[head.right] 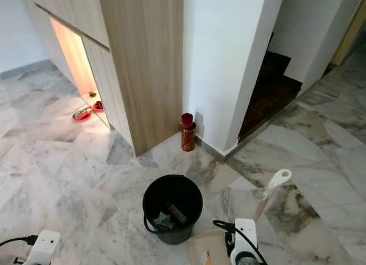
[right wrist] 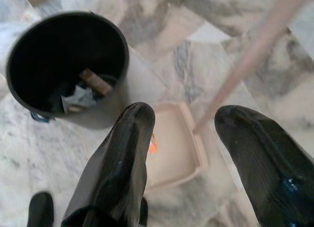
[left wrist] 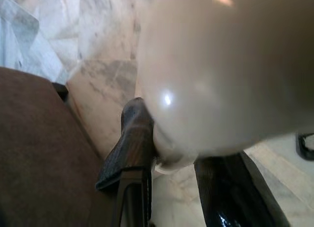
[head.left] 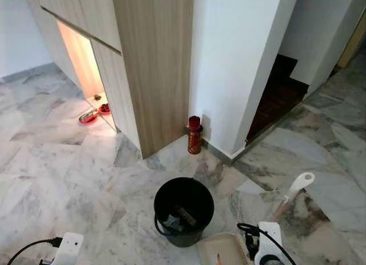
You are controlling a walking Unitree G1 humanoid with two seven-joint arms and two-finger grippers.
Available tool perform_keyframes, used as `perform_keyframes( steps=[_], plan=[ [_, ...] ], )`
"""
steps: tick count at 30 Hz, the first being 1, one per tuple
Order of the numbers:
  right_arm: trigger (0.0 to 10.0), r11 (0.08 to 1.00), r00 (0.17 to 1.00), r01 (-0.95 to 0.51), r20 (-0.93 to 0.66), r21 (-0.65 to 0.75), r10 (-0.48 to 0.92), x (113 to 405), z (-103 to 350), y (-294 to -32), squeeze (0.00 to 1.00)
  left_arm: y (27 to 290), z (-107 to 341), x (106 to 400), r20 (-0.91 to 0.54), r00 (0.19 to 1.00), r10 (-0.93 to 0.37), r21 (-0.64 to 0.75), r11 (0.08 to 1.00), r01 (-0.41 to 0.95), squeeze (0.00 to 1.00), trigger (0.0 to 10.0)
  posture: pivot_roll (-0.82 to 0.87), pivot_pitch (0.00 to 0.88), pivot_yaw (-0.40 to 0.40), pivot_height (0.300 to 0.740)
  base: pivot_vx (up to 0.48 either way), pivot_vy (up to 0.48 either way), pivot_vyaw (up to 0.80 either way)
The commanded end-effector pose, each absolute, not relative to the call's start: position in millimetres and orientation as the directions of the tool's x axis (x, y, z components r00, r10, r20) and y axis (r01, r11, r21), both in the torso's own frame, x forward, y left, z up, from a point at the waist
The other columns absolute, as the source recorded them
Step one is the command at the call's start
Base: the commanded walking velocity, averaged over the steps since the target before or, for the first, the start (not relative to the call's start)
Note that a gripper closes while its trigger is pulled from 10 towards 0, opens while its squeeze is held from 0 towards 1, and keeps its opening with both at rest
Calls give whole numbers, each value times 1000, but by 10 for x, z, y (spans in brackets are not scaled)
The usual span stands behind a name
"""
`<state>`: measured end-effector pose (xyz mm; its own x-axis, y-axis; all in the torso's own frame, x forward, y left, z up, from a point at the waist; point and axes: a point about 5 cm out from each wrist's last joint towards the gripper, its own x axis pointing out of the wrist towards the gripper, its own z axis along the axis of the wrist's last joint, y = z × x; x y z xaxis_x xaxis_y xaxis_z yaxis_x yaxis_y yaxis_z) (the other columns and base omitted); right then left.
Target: Sweep floor
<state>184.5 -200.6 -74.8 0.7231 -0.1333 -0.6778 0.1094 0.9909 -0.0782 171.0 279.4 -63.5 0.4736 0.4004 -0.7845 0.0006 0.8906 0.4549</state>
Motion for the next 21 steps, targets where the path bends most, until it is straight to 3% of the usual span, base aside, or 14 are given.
perform_keyframes(
  steps=[1,3,7,14,17,21],
  plan=[
    [10000,991,711,116,-691,-67,-130,1827,-763,-2006,0,2651,-835,1409,-897,340,283,283,958,-51,0,10000,125,0,-32,740,0,0,0],
    [10000,992,690,108,-714,-63,-121,1776,-792,-2024,0,2573,-907,1274,-943,264,203,205,979,-19,0,10000,128,0,-32,740,0,0,0],
    [10000,992,679,110,-724,-61,-120,1743,-810,-2031,0,2551,-946,1166,-963,209,173,174,985,-12,0,10000,127,0,-28,740,0,0,0],
    [10000,990,663,130,-738,-53,-126,1679,-845,-2007,0,2652,-931,1111,-961,204,186,189,982,-3,0,10000,137,4,22,740,0,0,0],
    [10000,987,655,154,-744,-41,-133,1644,-864,-1977,0,2786,-849,1211,-942,263,211,224,974,21,0,10000,139,4,39,740,0,0,0],
    [10000,985,649,170,-750,-21,-128,1604,-889,-1918,0,3069,-447,1705,-830,483,280,325,946,9,0,10000,181,17,54,740,0,0,0]
  ],
)
